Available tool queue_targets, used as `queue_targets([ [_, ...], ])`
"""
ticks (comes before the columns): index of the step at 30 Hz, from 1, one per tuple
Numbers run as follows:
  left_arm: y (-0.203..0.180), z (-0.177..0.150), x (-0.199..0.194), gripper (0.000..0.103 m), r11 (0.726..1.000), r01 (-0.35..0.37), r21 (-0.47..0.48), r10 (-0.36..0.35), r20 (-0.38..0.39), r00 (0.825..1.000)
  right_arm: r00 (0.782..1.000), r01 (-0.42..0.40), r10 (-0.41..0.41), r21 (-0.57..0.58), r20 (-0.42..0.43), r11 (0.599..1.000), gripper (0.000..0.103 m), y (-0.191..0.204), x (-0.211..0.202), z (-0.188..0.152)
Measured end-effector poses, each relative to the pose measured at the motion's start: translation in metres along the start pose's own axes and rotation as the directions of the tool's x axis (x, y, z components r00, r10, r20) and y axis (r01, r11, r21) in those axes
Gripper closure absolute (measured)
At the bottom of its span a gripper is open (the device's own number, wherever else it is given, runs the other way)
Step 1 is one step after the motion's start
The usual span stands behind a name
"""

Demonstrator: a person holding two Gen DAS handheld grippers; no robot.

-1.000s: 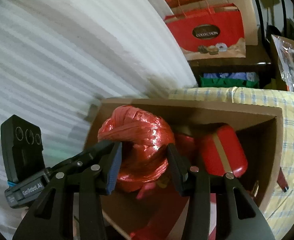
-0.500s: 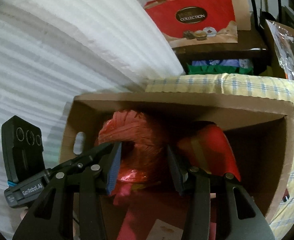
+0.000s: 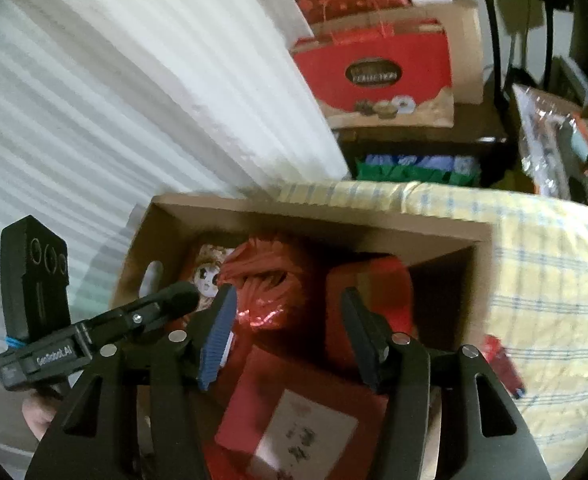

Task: Organize objects
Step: 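Lower the ribbon bundle into the box and open both grippers, then withdraw the right gripper from the box toward the red candy packet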

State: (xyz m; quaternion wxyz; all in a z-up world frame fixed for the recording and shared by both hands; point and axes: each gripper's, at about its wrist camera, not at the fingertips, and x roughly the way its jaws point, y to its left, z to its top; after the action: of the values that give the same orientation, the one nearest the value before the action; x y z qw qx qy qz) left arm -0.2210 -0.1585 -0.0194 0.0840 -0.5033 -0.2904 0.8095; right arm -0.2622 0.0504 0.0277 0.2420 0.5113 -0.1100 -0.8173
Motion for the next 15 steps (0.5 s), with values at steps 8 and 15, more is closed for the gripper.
queue_targets([
  [8, -0.03, -0.019, -0.022, 0.014, 0.988, -0.091, 0.123, 0.085, 0.053, 0.995, 0.996, 0.088, -0.087, -0.033, 0.037, 0.996, 0.04, -0.016, -0.04, -0.019],
  [15, -0.075, -0.044, -0.035, 0.014, 0.962, -0.116, 0.248, 0.093, 0.104, 0.99, 0.984, 0.163, -0.159, -0.056, 0.076, 0.985, 0.037, -0.032, -0.073, -0.042],
])
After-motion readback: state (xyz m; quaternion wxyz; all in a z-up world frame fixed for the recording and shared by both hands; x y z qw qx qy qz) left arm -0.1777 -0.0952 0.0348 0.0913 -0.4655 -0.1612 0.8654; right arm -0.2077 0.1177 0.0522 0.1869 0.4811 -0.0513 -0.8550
